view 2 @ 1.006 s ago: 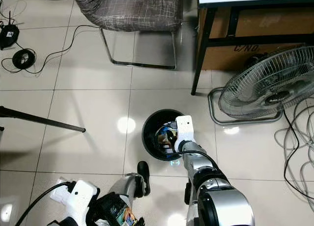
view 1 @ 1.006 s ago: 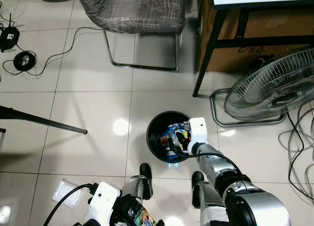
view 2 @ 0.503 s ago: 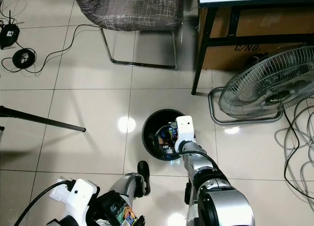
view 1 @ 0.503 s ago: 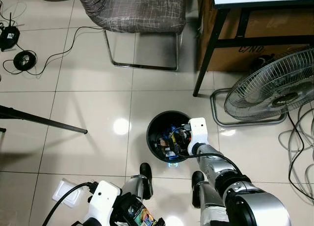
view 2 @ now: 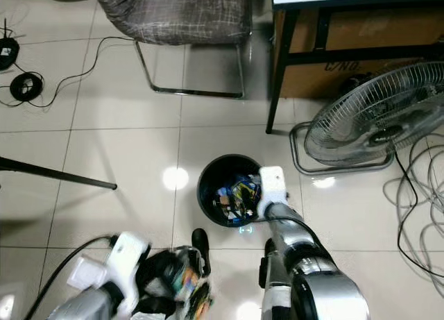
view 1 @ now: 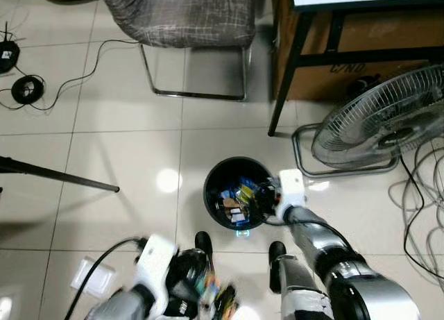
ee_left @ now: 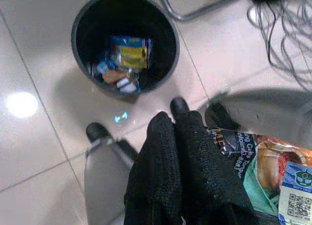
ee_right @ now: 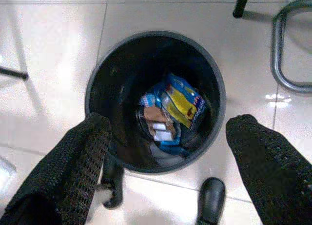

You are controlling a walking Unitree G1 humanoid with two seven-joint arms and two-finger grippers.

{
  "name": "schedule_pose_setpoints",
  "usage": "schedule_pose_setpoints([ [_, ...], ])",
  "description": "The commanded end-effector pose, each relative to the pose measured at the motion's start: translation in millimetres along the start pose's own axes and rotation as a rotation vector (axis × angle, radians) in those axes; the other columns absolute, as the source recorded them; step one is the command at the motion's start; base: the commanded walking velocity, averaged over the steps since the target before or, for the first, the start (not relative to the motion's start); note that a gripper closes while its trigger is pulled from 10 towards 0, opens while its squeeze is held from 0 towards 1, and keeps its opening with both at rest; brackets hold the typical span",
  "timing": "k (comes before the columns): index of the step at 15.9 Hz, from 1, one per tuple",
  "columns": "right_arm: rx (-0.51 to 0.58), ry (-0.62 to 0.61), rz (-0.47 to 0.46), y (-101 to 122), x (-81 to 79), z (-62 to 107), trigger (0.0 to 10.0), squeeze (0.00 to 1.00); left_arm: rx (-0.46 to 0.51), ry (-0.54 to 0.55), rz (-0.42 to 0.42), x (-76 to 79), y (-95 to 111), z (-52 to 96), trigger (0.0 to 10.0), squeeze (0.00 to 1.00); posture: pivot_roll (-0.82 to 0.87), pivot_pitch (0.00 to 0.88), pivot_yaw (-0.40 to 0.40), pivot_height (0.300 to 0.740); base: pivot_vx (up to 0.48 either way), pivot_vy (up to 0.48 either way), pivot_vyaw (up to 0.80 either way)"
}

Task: Picking trash to rubbish bin

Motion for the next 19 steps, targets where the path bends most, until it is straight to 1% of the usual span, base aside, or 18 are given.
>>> schedule_pose_setpoints([
  [1,-0.087,0.021,-0.001,-26.0,2.8,7.3,10.0,0.00,-0.051,-0.004,0.013,-0.8,-15.3,-7.1,10.0,0.00,0.01,0.417,0.080,0.740,0.000,0.000,0.00],
  [2,-0.090,0.030,-0.008,-26.5,4.9,10.3,10.0,0.00,-0.050,-0.011,0.011,-2.2,-15.4,-14.2,10.0,0.00,0.01,0.417,0.080,0.740,0.000,0.000,0.00],
  [3,-0.093,0.052,-0.006,-25.0,5.0,15.5,10.0,0.00,-0.049,-0.024,0.013,-2.8,-16.1,-24.2,10.0,0.00,-0.10,0.413,0.065,0.740,0.000,0.000,0.00],
  [4,-0.094,0.060,-0.004,-24.6,4.8,17.5,10.0,0.00,-0.048,-0.028,0.014,-2.7,-16.5,-27.4,10.0,0.00,-0.11,0.413,0.064,0.740,0.000,0.000,0.00],
  [6,-0.103,0.115,-0.004,-17.4,-0.5,40.5,10.0,0.00,-0.054,-0.058,0.006,-1.4,-20.1,-45.9,10.0,0.00,-0.19,0.424,0.049,0.740,0.000,0.000,0.00],
  [8,-0.126,0.162,0.013,-11.1,-4.3,65.0,10.0,0.00,-0.066,-0.094,-0.008,4.5,-24.5,-61.8,10.0,0.00,-0.24,0.436,0.038,0.740,0.000,0.000,0.00],
  [9,-0.133,0.174,0.023,-9.8,-4.5,70.5,10.0,0.00,-0.068,-0.099,-0.009,6.0,-25.4,-65.2,10.0,0.00,-0.25,0.437,0.036,0.740,0.000,0.000,0.00],
  [11,-0.190,0.201,0.044,-7.1,1.3,92.0,10.0,0.00,-0.072,-0.126,-0.006,14.4,-29.5,-76.9,10.0,0.00,-0.28,0.447,0.025,0.740,0.000,0.000,0.00],
  [12,-0.214,0.204,0.059,-5.8,3.4,99.4,10.0,0.00,-0.072,-0.137,-0.012,17.5,-30.7,-80.4,10.0,0.00,-0.29,0.452,0.019,0.740,0.000,0.000,0.00],
  [14,-0.300,0.285,0.079,-2.9,0.9,122.1,10.0,0.00,-0.071,-0.150,-0.012,23.4,-33.0,-90.7,10.0,0.00,-0.31,0.463,0.010,0.740,0.000,0.000,0.00],
  [16,-0.363,0.355,0.077,-4.3,-3.6,139.9,10.0,0.00,-0.065,-0.146,-0.010,24.6,-33.8,-96.7,10.0,0.00,-0.32,0.473,0.001,0.740,0.000,0.000,0.00],
  [17,-0.407,0.403,0.080,-6.7,-7.0,151.6,10.0,0.00,-0.056,-0.128,-0.011,24.0,-33.9,-100.5,10.0,0.00,-0.33,0.480,-0.005,0.740,0.000,0.000,0.00],
  [19,-0.442,0.431,0.092,-8.7,-8.7,161.8,10.0,0.00,-0.025,-0.066,0.005,17.9,-29.8,-106.2,10.0,0.00,-0.35,0.490,-0.018,0.740,0.000,0.000,0.00],
])
Point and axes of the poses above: a point about 5 cm out from each wrist's last joint towards the gripper, its own z axis pointing back from the gripper into the wrist, its own y axis along the axis of the wrist's last joint, x = y × z, the point moved 2 cm from there along -z, pointing out of the wrist towards the gripper, and after that the axes turned 4 degrees about -z, right-handed, at the moved point
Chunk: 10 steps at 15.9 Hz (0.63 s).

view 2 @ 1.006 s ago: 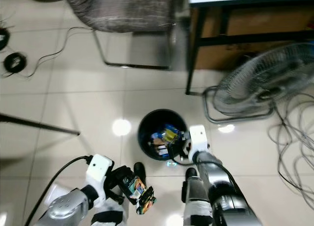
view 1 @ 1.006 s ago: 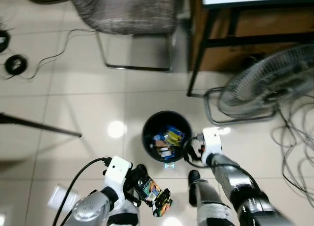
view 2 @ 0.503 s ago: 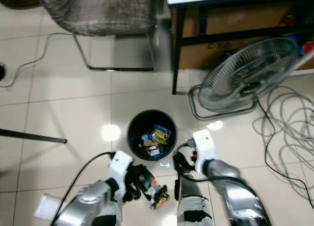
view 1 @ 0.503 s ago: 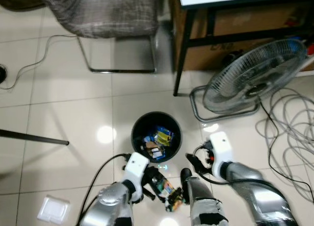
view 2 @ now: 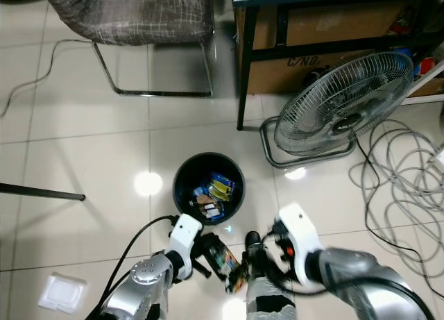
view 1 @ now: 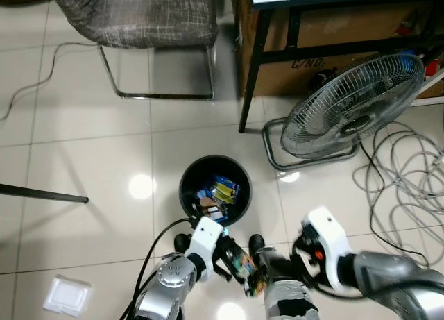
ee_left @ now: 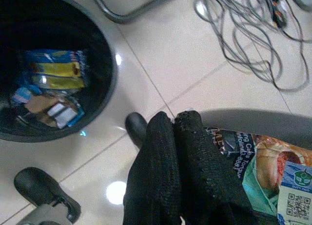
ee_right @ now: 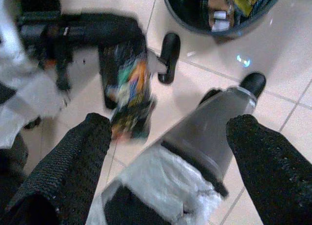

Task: Picking trash to rubbish bin

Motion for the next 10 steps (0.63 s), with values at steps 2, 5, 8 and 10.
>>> schedule_pose_setpoints([
  [2,-0.041,0.040,-0.017,-6.9,-9.6,0.9,10.0,0.00,-0.040,0.111,0.009,-11.5,-15.3,2.4,10.0,0.00,-0.35,0.500,-0.026,0.740,0.000,0.000,0.00],
  [5,-0.056,0.058,-0.010,-5.7,-15.1,1.9,10.0,0.00,-0.067,0.249,0.013,-36.0,-21.2,8.5,10.0,0.00,-0.34,0.513,-0.037,0.740,0.000,0.000,0.00],
  [8,-0.067,0.062,0.002,-3.6,-16.6,1.7,10.0,0.00,-0.139,0.345,0.000,-55.5,-39.6,21.2,10.0,0.00,-0.34,0.523,-0.045,0.740,0.000,0.000,0.00],
  [10,-0.070,0.063,0.002,-3.5,-17.6,1.7,10.0,0.00,-0.141,0.351,0.009,-55.9,-41.7,21.6,10.0,0.00,-0.34,0.523,-0.045,0.740,0.000,0.000,0.00],
])
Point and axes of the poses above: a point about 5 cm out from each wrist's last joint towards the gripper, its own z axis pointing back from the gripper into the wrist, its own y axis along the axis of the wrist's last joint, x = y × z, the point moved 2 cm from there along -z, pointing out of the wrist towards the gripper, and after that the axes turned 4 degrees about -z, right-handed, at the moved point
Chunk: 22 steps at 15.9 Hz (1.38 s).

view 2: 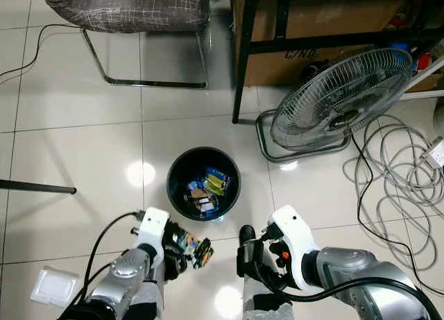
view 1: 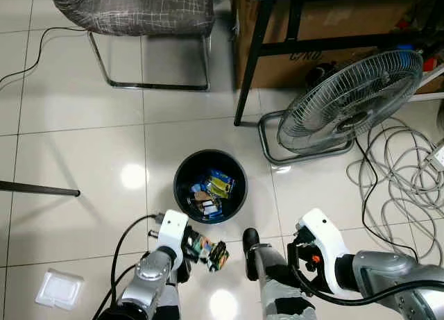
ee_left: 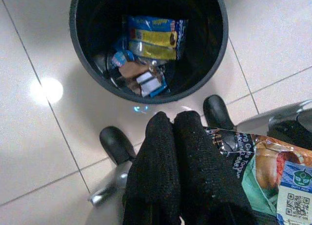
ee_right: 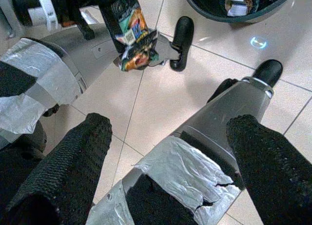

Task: Picking trash to rubbish bin

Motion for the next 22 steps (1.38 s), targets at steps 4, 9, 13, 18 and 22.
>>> schedule_pose_setpoints([
  [4,-0.031,0.014,-0.003,-7.7,-6.2,-1.1,10.0,0.00,-0.038,-0.020,0.028,17.2,-12.5,0.0,10.0,0.00,-0.34,0.522,-0.048,0.740,0.000,0.000,0.00],
  [9,0.008,0.060,-0.037,0.6,-13.0,4.6,10.0,0.00,0.016,-0.048,0.049,38.5,10.5,-12.4,10.0,0.00,-0.38,0.517,-0.050,0.740,0.000,0.000,0.00],
  [13,-0.019,0.098,-0.032,-5.5,-16.0,16.9,10.0,0.00,0.051,-0.041,0.074,42.5,25.0,-18.7,10.0,0.00,-0.42,0.514,-0.057,0.740,0.000,0.000,0.00],
  [18,-0.036,0.088,-0.040,-9.9,-17.7,18.9,10.0,0.00,0.084,-0.052,0.106,51.4,39.2,-23.8,10.0,0.00,-0.43,0.514,-0.057,0.740,0.000,0.000,0.00],
  [22,-0.039,0.086,-0.037,-11.2,-17.7,20.7,10.0,0.00,0.104,-0.033,0.129,51.2,46.9,-26.2,10.0,0.00,-0.44,0.507,-0.058,0.740,0.000,0.000,0.00],
])
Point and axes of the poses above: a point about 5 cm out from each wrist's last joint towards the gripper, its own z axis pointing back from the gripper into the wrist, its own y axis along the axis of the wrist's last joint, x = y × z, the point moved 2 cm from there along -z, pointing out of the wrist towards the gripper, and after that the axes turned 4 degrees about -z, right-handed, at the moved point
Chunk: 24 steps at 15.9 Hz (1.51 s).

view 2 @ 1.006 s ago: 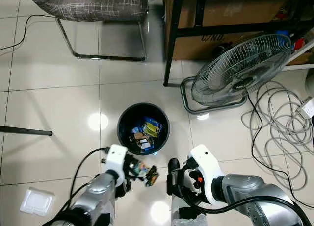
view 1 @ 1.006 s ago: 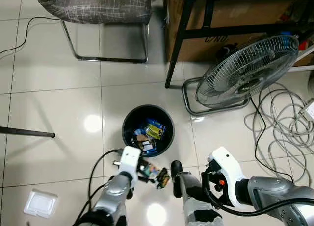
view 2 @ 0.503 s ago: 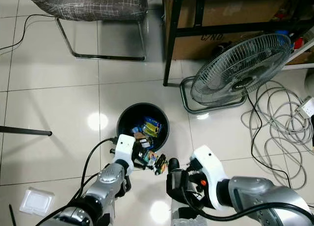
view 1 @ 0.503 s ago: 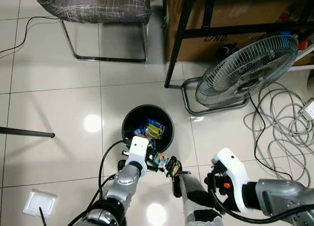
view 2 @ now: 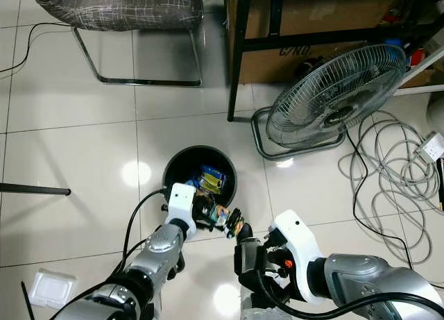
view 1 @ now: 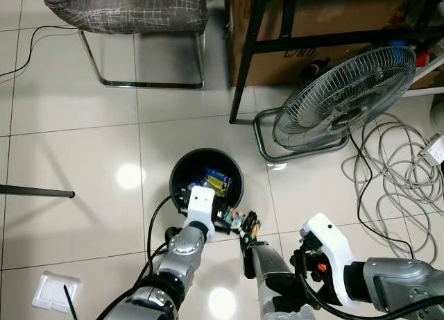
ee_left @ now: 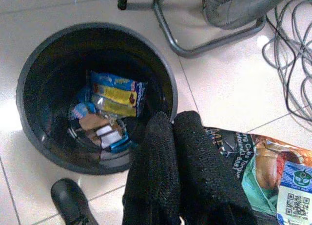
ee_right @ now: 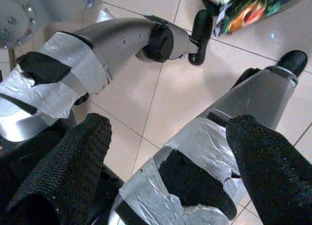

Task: Picking trash to rubbish bin

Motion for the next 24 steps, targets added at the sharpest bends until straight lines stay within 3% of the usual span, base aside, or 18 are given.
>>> schedule_pose_setpoints([
  [1,-0.017,0.007,-0.012,-6.4,-2.8,1.4,10.0,0.00,-0.062,0.008,0.027,5.7,-20.8,6.9,10.0,0.00,-0.45,0.507,-0.059,0.740,0.000,0.000,0.00],
  [8,-0.004,-0.015,-0.012,-4.5,-0.9,2.0,10.0,0.00,-0.049,0.033,0.064,5.0,-17.7,5.4,10.0,0.00,-0.45,0.507,-0.058,0.740,0.000,0.000,0.00],
  [9,-0.004,-0.014,-0.011,-4.5,-1.0,2.0,10.0,0.00,-0.039,0.029,0.079,5.9,-15.7,4.8,10.0,0.81,-0.45,0.507,-0.058,0.740,0.000,0.000,0.00],
  [10,-0.004,-0.013,-0.010,-4.5,-1.0,1.9,10.0,0.00,-0.035,0.027,0.081,6.5,-14.3,4.2,10.0,1.00,-0.45,0.507,-0.058,0.740,0.000,0.000,0.00],
  [24,-0.003,-0.012,-0.009,-5.3,-3.0,0.3,10.0,0.00,-0.030,0.039,0.084,9.6,-13.6,3.8,10.0,1.00,-0.46,0.515,-0.060,0.740,0.000,0.000,0.00],
])
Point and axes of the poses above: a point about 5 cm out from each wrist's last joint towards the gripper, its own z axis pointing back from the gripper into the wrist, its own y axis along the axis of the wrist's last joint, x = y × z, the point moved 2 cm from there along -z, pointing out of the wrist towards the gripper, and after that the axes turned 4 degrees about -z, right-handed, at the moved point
